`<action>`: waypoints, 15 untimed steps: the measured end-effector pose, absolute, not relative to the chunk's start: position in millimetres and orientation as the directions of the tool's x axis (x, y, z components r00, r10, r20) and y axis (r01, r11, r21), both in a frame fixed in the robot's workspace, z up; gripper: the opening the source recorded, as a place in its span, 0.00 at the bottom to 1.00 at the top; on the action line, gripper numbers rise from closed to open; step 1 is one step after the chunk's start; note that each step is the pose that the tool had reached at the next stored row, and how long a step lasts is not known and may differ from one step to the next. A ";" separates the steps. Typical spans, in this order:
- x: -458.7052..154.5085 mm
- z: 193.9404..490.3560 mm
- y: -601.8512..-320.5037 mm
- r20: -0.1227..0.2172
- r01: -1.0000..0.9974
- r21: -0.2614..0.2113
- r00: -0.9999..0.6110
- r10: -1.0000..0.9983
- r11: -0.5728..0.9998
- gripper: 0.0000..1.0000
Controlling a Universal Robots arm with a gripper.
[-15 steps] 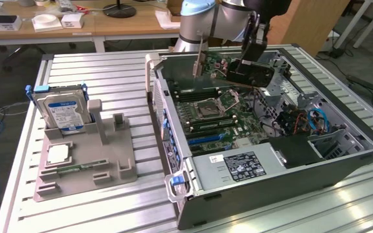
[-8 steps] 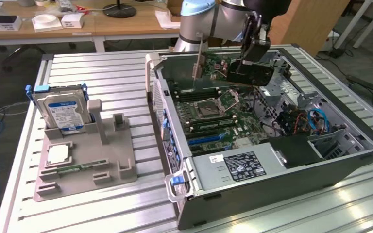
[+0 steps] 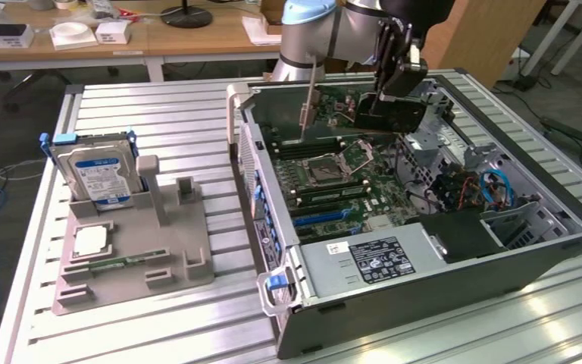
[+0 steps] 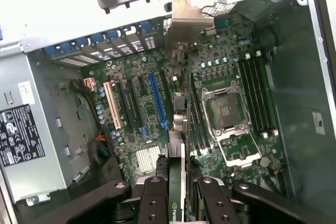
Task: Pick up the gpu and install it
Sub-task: 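Insert the gpu into the slot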
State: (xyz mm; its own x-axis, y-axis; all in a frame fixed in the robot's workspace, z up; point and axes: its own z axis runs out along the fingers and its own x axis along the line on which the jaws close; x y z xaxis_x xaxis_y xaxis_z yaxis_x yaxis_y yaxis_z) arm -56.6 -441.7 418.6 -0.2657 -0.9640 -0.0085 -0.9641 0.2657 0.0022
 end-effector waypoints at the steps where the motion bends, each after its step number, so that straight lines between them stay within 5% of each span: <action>1: -56.6 418.6 -441.7 -0.008 -0.968 0.002 -0.253 -0.968 0.253 0.26; 15: -56.6 417.8 -442.9 -0.009 -0.994 0.001 -0.105 -0.994 0.105 0.26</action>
